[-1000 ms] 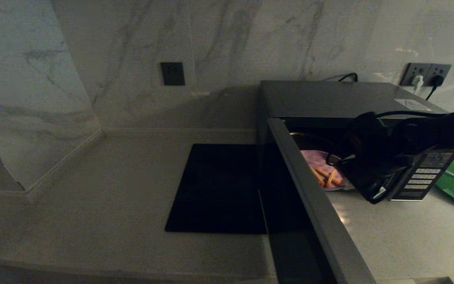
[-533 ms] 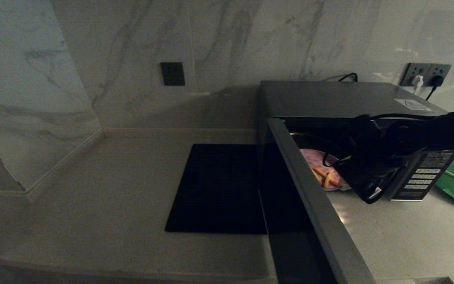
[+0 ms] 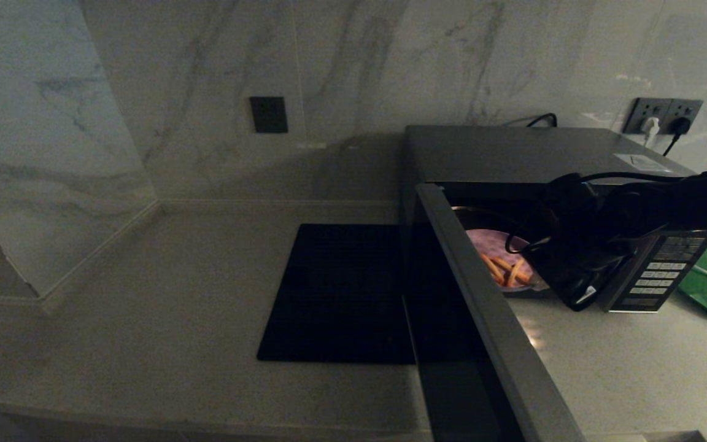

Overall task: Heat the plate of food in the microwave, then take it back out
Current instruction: Put the plate in the microwave oven

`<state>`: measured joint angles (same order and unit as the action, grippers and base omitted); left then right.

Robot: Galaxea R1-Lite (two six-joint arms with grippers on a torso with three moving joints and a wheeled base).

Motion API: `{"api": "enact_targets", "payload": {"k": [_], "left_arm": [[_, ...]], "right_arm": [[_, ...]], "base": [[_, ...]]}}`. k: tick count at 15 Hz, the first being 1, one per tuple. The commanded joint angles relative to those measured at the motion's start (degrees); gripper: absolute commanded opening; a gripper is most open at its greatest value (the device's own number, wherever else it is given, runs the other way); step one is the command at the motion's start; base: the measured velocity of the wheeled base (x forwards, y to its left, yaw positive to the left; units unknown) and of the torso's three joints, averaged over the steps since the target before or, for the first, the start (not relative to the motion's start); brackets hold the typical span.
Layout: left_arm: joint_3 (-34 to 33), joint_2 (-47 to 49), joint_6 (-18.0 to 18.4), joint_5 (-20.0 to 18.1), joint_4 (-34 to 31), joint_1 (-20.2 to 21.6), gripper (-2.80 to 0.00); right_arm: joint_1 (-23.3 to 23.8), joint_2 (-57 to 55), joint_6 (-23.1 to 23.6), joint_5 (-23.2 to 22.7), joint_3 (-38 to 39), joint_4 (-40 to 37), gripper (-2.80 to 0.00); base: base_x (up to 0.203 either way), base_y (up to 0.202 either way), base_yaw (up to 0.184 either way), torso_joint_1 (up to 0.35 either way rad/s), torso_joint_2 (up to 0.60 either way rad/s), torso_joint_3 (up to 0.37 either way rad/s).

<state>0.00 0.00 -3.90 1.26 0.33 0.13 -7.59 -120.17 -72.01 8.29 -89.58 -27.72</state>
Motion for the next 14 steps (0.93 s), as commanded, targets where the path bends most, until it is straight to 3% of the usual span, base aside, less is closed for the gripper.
{"api": "enact_targets", "payload": {"k": [1,6,7,14], "left_arm": [[0.0,0.0,-0.1,0.0,0.0,0.0,-2.80],[0.0,0.0,-0.1,0.0,0.0,0.0,-2.80],[0.0,0.0,-0.1,0.0,0.0,0.0,-2.80],[0.0,0.1,-0.1,0.0,0.0,0.0,-2.80]], "right_arm": [[0.0,0.4,-0.4,0.1,-0.2,-0.1,-2.80],[0.1,0.4,0.0,0.2,-0.2,-0.1,-2.80],[0.2,0.5,0.0,0.2,-0.2,-0.1,0.00],[1.0,1.7,0.0,0.1,-0.3,-0.2,0.00]], "base": [[0.000,0.000,0.000,0.000,0.00,0.000],[0.000,0.000,0.000,0.000,0.00,0.000],[0.000,0.000,0.000,0.000,0.00,0.000],[0.000,0.000,0.000,0.000,0.00,0.000]]}}
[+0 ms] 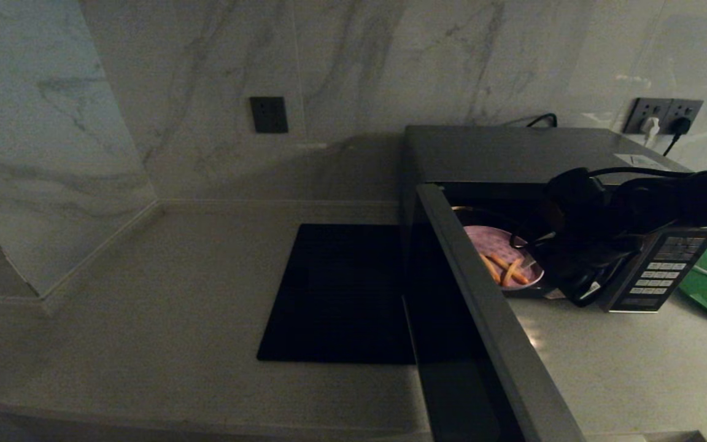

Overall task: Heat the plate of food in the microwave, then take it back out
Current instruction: Put the plate in the microwave oven, then close the microwave oven

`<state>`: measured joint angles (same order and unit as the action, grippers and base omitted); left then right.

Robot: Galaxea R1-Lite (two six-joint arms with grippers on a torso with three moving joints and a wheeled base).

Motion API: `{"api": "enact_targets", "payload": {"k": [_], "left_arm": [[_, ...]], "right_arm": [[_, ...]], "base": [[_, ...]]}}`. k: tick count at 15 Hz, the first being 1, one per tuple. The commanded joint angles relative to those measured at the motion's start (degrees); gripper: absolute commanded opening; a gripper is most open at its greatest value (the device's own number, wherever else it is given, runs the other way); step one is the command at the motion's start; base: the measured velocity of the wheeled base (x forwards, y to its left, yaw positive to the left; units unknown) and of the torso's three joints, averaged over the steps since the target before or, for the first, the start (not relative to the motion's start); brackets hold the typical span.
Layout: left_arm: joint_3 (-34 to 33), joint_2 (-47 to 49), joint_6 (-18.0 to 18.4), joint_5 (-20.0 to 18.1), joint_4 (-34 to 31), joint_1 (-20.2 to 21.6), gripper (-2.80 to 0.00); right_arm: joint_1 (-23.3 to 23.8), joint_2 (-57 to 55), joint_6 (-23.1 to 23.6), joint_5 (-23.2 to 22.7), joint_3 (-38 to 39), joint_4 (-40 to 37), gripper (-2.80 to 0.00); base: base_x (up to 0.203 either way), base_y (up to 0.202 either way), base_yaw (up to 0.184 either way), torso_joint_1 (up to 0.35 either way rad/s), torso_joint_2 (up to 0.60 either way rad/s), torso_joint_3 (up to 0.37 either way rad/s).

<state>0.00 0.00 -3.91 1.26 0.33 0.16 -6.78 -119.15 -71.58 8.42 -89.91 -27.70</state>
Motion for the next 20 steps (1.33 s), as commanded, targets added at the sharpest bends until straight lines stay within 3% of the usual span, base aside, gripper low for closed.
{"api": "enact_targets", "payload": {"k": [1,5,6,13,17,20], "left_arm": [[0.0,0.1,0.0,0.0,0.0,0.0,-2.80],[0.0,0.0,0.0,0.1,0.0,0.0,-2.80],[0.0,0.0,0.0,0.0,0.0,0.0,-2.80],[0.0,0.0,0.0,0.0,0.0,0.0,-2.80],[0.0,0.0,0.0,0.1,0.1,0.0,-2.80],[0.0,0.0,0.0,0.0,0.0,0.0,-2.80]], "right_arm": [[0.3,1.2,-0.4,0.0,0.0,-0.3,0.00],[0.6,4.5,-0.6,-0.1,1.3,-0.6,0.00],[0.6,5.3,-0.6,-0.1,2.2,-0.6,-2.80],[0.5,14.6,0.2,1.0,13.0,-0.6,-2.80],[0.6,28.0,7.1,5.4,22.7,-1.7,-2.80],[0.5,40.4,12.6,8.1,24.2,-9.7,-2.80]], "base": [[0.000,0.000,0.000,0.000,0.00,0.000],[0.000,0.000,0.000,0.000,0.00,0.000],[0.000,0.000,0.000,0.000,0.00,0.000],[0.000,0.000,0.000,0.000,0.00,0.000],[0.000,0.000,0.000,0.000,0.00,0.000],[0.000,0.000,0.000,0.000,0.00,0.000]]}}
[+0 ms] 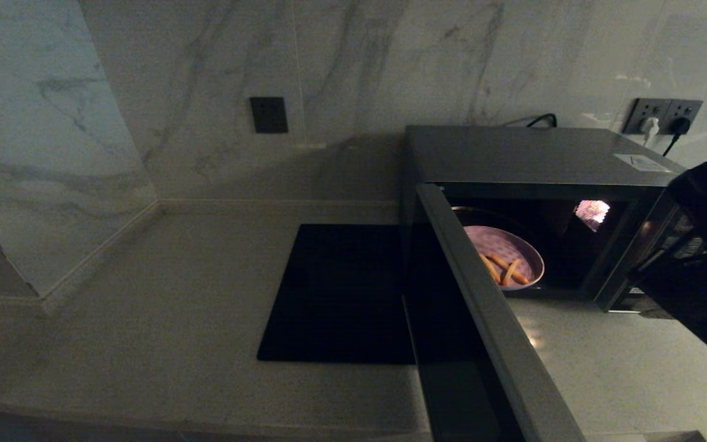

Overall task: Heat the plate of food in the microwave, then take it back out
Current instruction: Close the microwave oven

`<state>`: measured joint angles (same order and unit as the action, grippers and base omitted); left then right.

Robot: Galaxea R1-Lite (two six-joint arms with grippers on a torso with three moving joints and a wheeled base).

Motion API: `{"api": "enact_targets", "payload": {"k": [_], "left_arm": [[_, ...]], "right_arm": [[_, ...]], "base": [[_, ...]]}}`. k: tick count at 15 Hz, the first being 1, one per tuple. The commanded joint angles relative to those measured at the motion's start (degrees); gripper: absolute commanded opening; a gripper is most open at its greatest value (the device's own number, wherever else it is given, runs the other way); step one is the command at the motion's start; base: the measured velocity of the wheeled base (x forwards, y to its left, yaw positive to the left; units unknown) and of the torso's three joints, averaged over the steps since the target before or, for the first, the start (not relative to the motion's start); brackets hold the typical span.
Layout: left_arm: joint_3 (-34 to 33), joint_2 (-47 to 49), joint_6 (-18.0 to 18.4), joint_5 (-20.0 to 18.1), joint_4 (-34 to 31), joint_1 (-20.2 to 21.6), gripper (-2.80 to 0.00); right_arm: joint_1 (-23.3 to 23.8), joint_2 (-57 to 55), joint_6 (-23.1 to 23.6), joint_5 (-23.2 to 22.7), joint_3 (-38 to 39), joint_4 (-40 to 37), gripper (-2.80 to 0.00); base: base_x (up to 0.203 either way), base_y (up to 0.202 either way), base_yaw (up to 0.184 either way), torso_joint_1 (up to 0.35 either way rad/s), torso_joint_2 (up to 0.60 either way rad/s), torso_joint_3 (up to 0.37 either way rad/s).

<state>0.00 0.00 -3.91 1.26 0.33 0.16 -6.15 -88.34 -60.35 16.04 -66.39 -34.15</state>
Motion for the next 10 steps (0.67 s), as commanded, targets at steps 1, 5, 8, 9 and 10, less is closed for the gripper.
{"api": "enact_targets", "payload": {"k": [1,5,8,9,10], "left_arm": [[0.0,0.0,0.0,0.0,0.0,-0.1,-2.80],[0.0,0.0,0.0,0.0,0.0,0.0,-2.80],[0.0,0.0,0.0,0.1,0.0,0.0,-2.80],[0.0,0.0,0.0,0.0,0.0,0.0,-2.80],[0.0,0.0,0.0,0.1,0.0,-0.1,-2.80]], "right_arm": [[-0.2,13.7,3.5,0.9,0.2,-6.0,-2.80],[-3.7,24.2,11.3,1.2,-11.7,-20.5,-2.80],[-8.4,24.6,12.5,0.9,-27.3,-28.2,-2.80],[-11.1,24.3,12.6,0.1,-33.0,-30.8,-2.80],[-13.7,23.9,12.7,-1.9,-38.8,-33.6,-2.80]], "base": [[0.000,0.000,0.000,0.000,0.00,0.000],[0.000,0.000,0.000,0.000,0.00,0.000],[0.000,0.000,0.000,0.000,0.00,0.000],[0.000,0.000,0.000,0.000,0.00,0.000],[0.000,0.000,0.000,0.000,0.00,0.000]]}}
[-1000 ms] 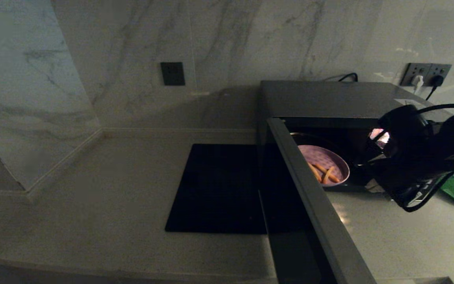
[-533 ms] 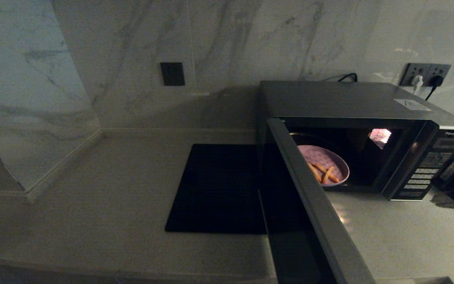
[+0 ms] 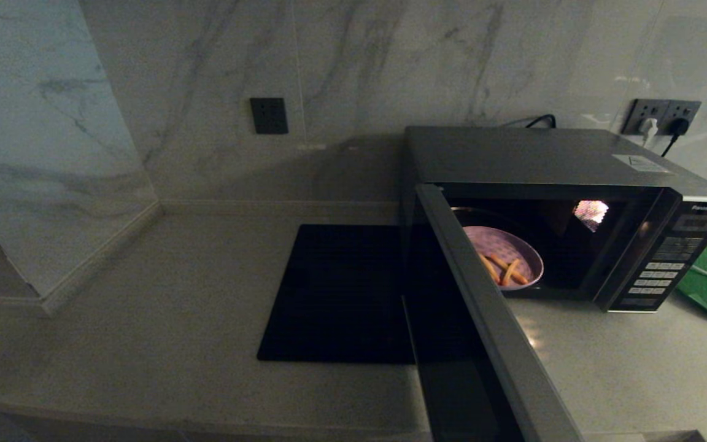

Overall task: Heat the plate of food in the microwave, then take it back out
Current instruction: Close the microwave oven

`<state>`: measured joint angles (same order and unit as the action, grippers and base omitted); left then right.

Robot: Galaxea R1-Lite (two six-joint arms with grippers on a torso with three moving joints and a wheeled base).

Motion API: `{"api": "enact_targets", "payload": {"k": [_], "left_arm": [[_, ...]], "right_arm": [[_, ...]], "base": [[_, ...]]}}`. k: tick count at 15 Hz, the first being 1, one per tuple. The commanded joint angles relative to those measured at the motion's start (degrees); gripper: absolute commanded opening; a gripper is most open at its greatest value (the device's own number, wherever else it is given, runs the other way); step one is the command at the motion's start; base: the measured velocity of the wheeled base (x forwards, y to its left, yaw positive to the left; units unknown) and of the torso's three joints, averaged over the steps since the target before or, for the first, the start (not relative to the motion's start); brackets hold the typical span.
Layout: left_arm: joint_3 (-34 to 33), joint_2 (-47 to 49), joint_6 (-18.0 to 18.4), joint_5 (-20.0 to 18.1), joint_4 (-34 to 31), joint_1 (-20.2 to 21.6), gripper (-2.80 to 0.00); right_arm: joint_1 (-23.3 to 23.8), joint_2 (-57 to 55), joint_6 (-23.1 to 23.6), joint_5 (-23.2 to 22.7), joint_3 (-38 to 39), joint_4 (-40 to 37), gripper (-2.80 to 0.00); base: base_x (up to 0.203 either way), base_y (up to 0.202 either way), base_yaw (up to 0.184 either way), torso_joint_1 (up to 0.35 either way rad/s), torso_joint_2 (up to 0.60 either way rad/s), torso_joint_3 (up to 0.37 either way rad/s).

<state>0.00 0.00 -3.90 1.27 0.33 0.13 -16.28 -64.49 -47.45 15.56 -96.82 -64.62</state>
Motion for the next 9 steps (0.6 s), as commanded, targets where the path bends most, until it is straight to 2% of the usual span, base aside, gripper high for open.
{"api": "enact_targets", "payload": {"k": [1,3,5,6,9], "left_arm": [[0.0,0.0,-0.1,0.0,0.1,0.0,-2.80],[0.0,0.0,-0.1,0.0,0.1,0.0,-2.80],[0.0,0.0,-0.1,0.0,0.0,0.0,-2.80],[0.0,0.0,-0.1,0.0,0.1,0.0,-2.80],[0.0,0.0,-0.1,0.0,0.0,0.0,-2.80]], "right_arm": [[-6.0,-0.4,-0.1,-5.5,-13.6,-6.0,-2.80],[-10.7,-1.1,0.7,-19.0,-17.8,-9.3,-2.80],[-12.8,-3.1,1.8,-29.5,-17.5,-9.7,-2.80],[-14.1,-5.2,2.6,-32.2,-17.5,-9.3,-2.80],[-20.0,-11.7,4.5,-33.7,-17.4,-8.2,-2.80]], "base": [[0.000,0.000,0.000,0.000,0.00,0.000],[0.000,0.000,0.000,0.000,0.00,0.000],[0.000,0.000,0.000,0.000,0.00,0.000],[0.000,0.000,0.000,0.000,0.00,0.000],[0.000,0.000,0.000,0.000,0.00,0.000]]}}
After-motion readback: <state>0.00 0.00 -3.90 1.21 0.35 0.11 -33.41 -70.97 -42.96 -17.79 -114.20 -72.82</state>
